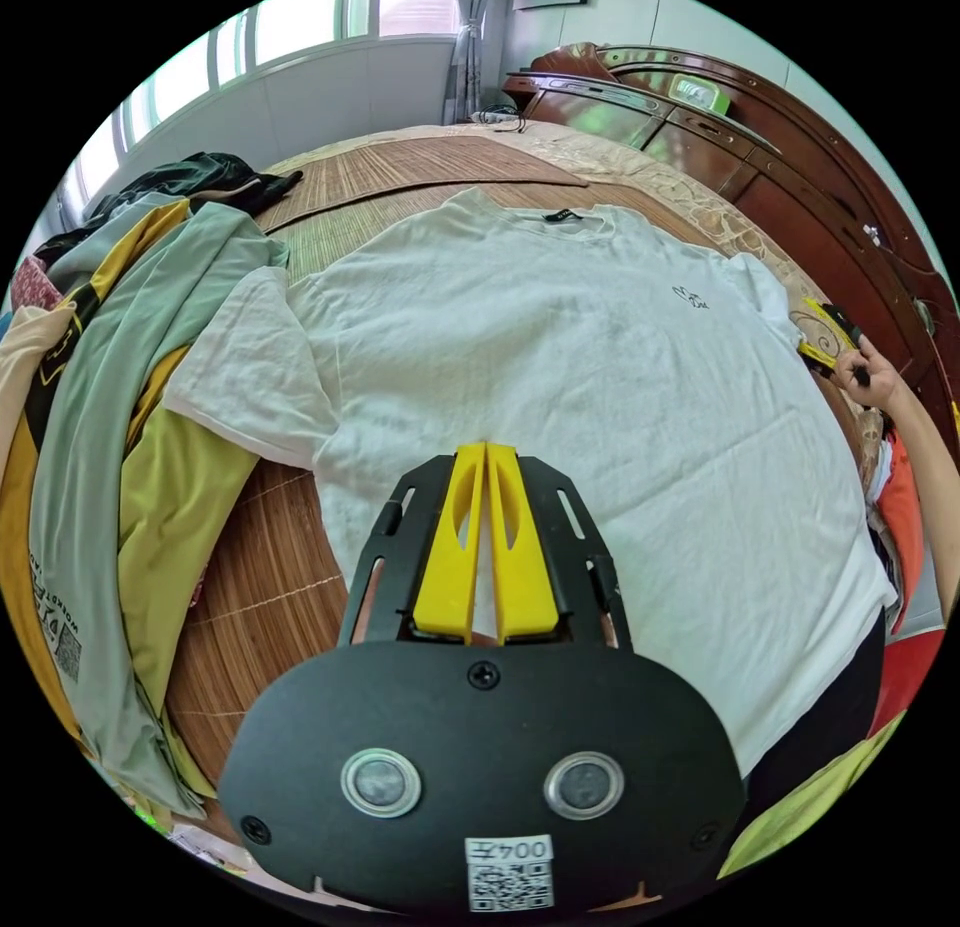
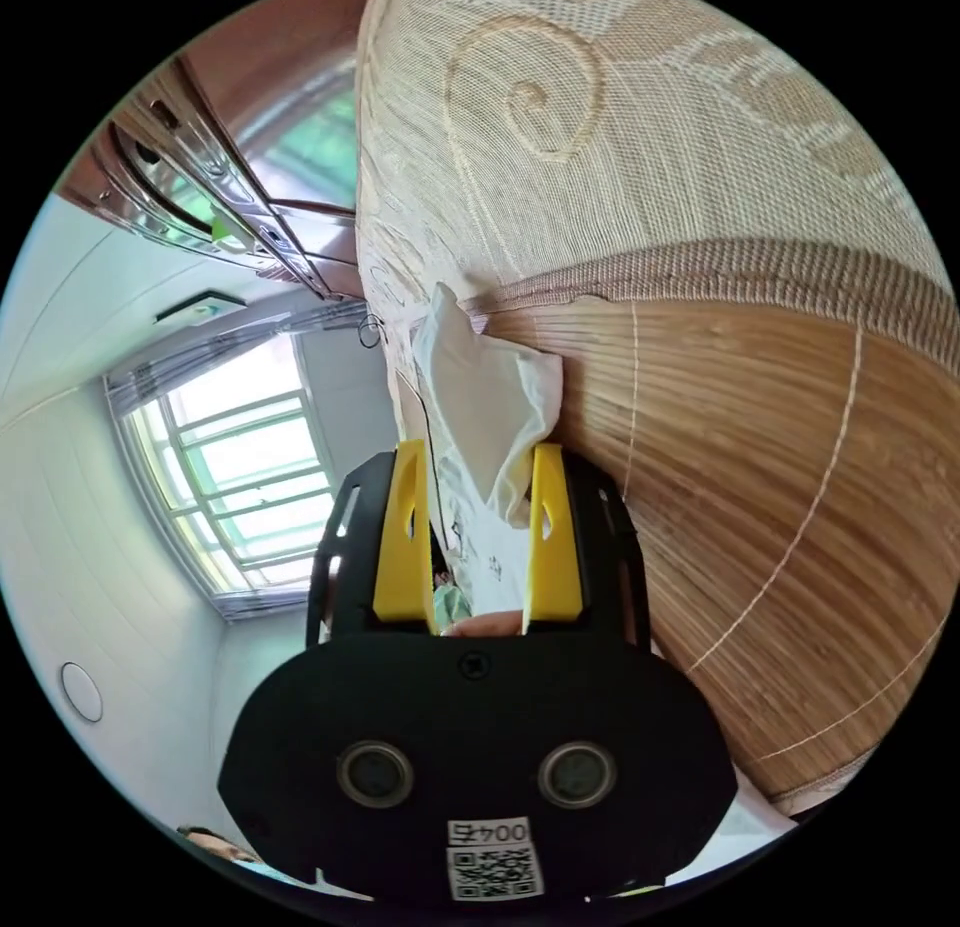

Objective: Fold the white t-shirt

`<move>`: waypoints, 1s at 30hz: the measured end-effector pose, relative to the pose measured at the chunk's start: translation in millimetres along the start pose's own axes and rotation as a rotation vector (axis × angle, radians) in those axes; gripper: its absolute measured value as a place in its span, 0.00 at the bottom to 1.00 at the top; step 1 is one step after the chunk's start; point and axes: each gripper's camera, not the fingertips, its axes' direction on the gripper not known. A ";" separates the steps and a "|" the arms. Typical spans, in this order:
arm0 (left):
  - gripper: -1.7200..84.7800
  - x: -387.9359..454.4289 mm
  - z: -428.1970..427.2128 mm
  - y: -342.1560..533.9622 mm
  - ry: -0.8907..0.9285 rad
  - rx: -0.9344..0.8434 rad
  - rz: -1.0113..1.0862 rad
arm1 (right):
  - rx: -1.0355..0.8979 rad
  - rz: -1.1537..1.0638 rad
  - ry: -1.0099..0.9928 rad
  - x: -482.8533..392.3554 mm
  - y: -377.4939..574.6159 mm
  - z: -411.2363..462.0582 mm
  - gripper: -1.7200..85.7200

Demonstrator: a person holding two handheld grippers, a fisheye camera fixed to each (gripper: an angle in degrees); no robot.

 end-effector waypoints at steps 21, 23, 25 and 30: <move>0.02 1.5 9.8 2.7 -0.012 0.001 0.004 | -0.130 -2.155 1.326 -5.9 400.3 295.3 0.02; 0.02 2.1 11.0 2.9 -0.012 0.001 0.004 | -0.133 -2.350 1.404 35.7 437.2 321.3 0.02; 0.02 2.5 12.3 3.2 -0.012 0.001 0.004 | -0.131 -2.427 1.449 62.6 453.0 338.0 0.02; 0.02 3.4 16.5 4.0 -0.005 0.002 0.001 | -0.100 -2.302 1.440 84.2 460.8 358.9 0.06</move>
